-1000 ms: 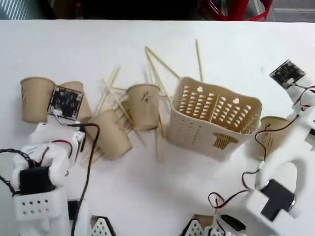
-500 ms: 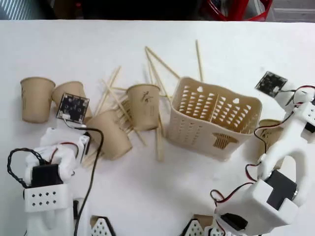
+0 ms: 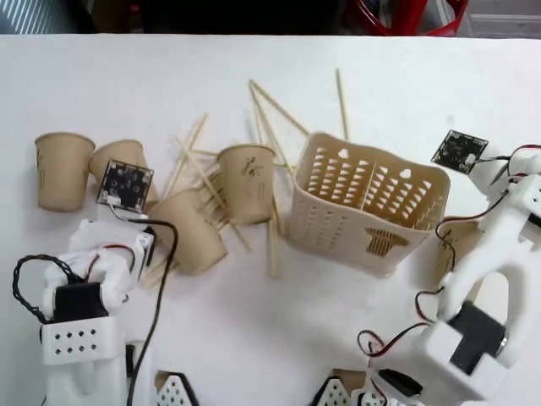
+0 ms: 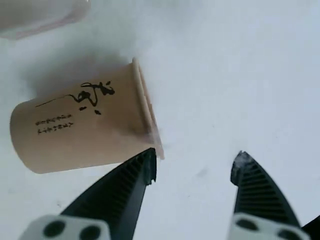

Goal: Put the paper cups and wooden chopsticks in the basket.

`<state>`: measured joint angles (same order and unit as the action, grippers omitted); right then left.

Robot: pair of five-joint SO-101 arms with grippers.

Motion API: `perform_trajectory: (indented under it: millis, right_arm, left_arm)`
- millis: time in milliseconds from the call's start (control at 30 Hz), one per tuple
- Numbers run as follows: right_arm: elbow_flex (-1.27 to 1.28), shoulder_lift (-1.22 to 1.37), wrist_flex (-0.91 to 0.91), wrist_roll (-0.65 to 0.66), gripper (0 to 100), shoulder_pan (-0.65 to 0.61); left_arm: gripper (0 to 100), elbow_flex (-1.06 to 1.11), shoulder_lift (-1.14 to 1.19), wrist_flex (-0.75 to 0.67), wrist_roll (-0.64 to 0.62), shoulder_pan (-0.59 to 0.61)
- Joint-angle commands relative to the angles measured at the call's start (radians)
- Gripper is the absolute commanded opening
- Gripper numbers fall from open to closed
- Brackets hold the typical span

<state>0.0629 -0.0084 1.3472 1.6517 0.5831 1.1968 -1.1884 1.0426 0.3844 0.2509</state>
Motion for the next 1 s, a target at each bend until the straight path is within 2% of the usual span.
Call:
perform_trajectory:
  millis: [0,200,467,867,967]
  right_arm:
    - [-0.04,-0.102,0.074,0.017,24.4,0.004]
    - [0.058,-0.156,0.13,0.064,24.4,-0.016]
    - [0.287,-0.154,-0.183,0.049,24.6,-0.03]
    - [0.299,-0.119,-0.194,0.051,24.4,-0.027]
    - [0.295,-0.054,-0.194,0.097,24.1,-0.012]
  left_arm:
    - [17,-0.006,-0.015,-0.021,0.005,0.004]
    - [17,-0.006,-0.015,-0.02,0.005,0.004]
    - [17,0.005,-0.015,-0.02,0.005,0.004]
    - [17,0.005,-0.018,-0.02,0.005,0.004]
    - [17,0.005,-0.018,-0.02,0.005,0.004]
